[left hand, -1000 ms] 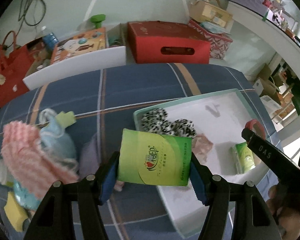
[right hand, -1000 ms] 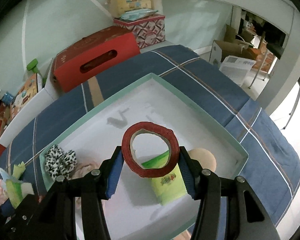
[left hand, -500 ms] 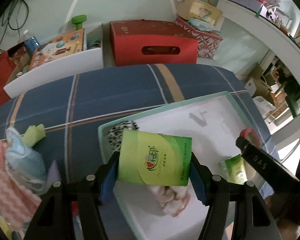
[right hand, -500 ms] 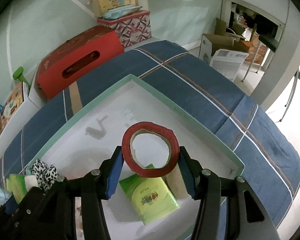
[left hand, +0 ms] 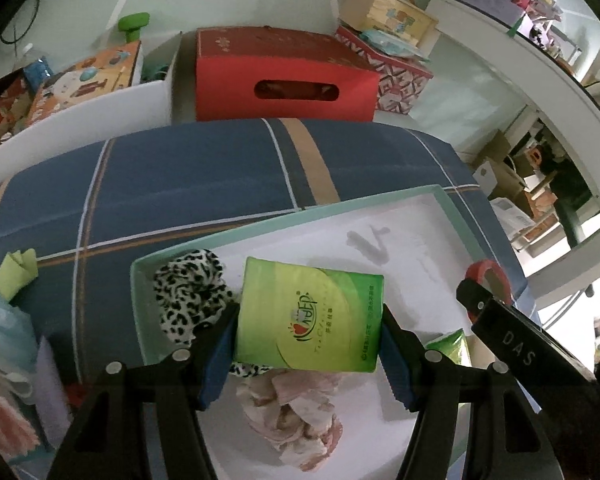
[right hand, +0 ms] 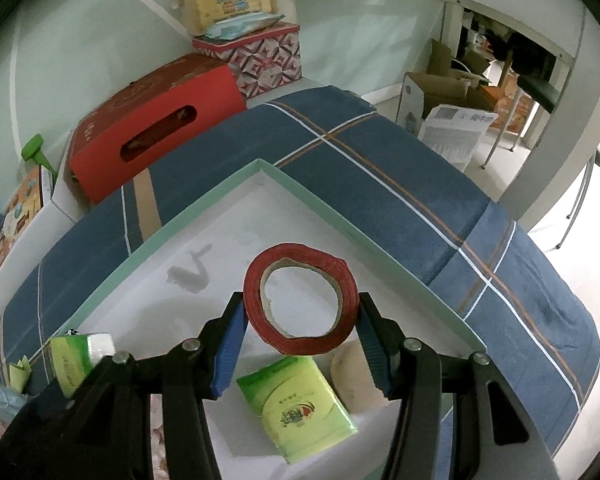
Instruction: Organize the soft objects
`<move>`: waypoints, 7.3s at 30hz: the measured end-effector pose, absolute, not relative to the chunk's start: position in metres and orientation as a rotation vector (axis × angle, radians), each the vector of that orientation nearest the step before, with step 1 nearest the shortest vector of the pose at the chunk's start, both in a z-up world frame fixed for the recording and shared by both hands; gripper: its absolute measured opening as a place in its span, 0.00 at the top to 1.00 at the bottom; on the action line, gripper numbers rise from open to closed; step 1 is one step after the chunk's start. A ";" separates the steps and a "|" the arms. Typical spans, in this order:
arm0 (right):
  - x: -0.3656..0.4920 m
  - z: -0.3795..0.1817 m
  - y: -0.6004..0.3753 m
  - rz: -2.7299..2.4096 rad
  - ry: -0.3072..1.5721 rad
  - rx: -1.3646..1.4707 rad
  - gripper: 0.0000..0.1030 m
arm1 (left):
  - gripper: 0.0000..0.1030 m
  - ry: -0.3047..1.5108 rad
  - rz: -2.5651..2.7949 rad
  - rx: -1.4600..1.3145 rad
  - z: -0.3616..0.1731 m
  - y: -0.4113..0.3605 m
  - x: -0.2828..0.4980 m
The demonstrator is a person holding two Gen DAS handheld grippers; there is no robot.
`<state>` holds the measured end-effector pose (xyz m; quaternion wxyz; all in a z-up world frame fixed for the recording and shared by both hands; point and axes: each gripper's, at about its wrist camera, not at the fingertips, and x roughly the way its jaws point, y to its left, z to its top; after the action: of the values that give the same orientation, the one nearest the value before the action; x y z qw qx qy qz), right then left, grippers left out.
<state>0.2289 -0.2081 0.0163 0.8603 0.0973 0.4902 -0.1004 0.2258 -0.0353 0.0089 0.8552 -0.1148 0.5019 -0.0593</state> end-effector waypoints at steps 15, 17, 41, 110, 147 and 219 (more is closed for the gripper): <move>0.222 0.034 -0.201 -0.198 1.024 0.187 0.29 | 0.03 1.040 -0.091 -0.299 0.032 -0.011 0.217; 0.220 0.039 -0.200 -0.200 1.025 0.187 0.29 | 0.01 1.043 -0.069 -0.296 0.035 -0.006 0.215; 0.178 0.084 -0.164 -0.087 0.959 0.166 0.29 | 0.00 0.964 0.097 -0.298 0.095 0.055 0.155; 0.088 0.053 0.110 0.623 0.848 -0.256 0.29 | 0.00 0.974 0.647 -0.668 0.030 0.290 -0.038; 0.089 0.091 0.081 0.602 0.726 -0.127 0.96 | 0.00 1.029 0.783 -0.743 -0.003 0.342 -0.067; 0.092 0.176 -0.103 0.343 0.474 0.220 0.96 | 0.68 0.871 0.556 -0.319 0.095 0.238 -0.028</move>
<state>0.0918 -0.1031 0.1756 0.9516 0.1080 0.2329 0.1687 -0.0283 0.2382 0.0952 0.8574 -0.1520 0.4144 0.2646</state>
